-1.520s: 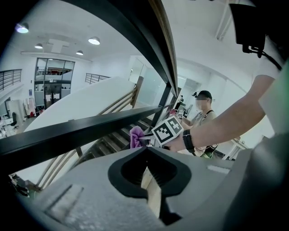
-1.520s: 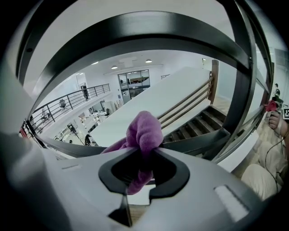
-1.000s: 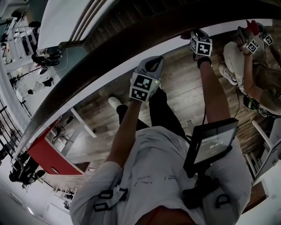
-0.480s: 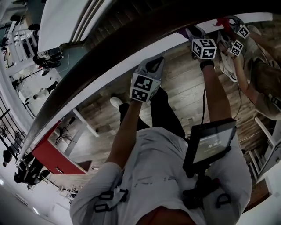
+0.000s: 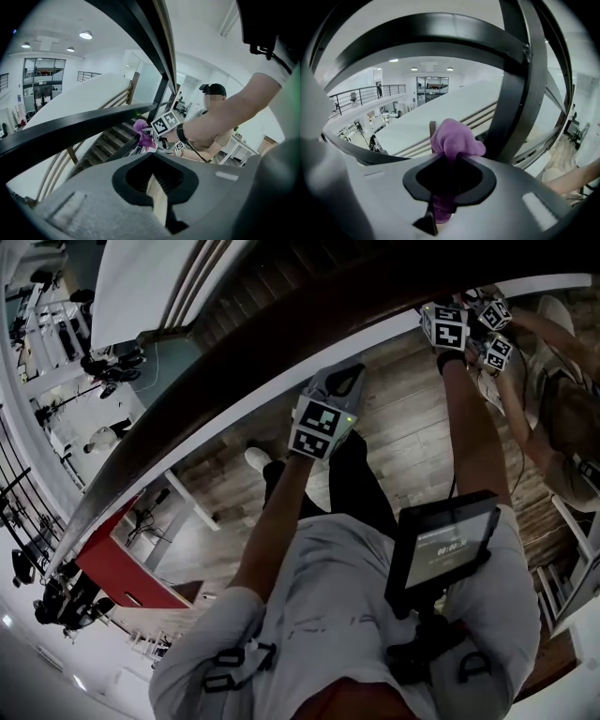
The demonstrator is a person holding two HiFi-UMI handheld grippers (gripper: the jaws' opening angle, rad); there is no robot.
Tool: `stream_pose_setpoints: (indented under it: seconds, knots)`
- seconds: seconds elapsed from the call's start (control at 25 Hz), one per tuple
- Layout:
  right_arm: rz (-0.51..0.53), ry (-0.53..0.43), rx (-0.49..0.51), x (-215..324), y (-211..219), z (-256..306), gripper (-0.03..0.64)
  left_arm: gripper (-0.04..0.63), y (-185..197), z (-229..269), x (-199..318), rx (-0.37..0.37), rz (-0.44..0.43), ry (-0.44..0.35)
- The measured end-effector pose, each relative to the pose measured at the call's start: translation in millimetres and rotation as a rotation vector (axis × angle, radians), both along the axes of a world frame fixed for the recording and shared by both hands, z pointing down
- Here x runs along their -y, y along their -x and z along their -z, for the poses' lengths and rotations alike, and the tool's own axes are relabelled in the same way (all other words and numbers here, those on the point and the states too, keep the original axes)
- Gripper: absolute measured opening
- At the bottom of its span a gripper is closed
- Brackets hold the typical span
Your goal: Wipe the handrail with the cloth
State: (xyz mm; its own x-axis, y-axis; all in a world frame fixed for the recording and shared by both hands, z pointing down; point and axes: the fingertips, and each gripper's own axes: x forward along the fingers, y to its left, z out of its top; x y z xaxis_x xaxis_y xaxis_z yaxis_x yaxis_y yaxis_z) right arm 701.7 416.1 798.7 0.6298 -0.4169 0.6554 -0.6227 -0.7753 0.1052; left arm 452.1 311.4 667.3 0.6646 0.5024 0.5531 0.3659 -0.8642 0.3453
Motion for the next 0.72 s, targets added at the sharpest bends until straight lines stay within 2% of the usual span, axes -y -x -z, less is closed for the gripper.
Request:
stream_pose_setpoints:
  seconds: [0.12,0.24,0.36,0.52,0.64,0.72]
  knots:
    - [-0.045,0.084,0.015,-25,-20,11,0.057,0.002,0,3,-2,0.001,-0.008,0.000]
    - [-0.076,0.102,0.060,-29,-11,17,0.055,0.000,-2,0,2,0.016,0.010,-0.001]
    - [-0.103,0.080,0.132,-26,16,7,0.051,0.001,6,-9,6,0.039,0.016,0.007]
    - [-0.137,0.040,0.235,-19,59,-10,0.055,0.002,11,-10,14,0.027,0.042,0.006]
    - [-0.133,0.012,0.287,-5,90,-11,0.055,0.002,20,13,31,0.015,0.053,0.008]
    - [-0.086,-0.010,0.295,16,114,1,0.055,0.002,31,32,46,0.001,0.071,-0.001]
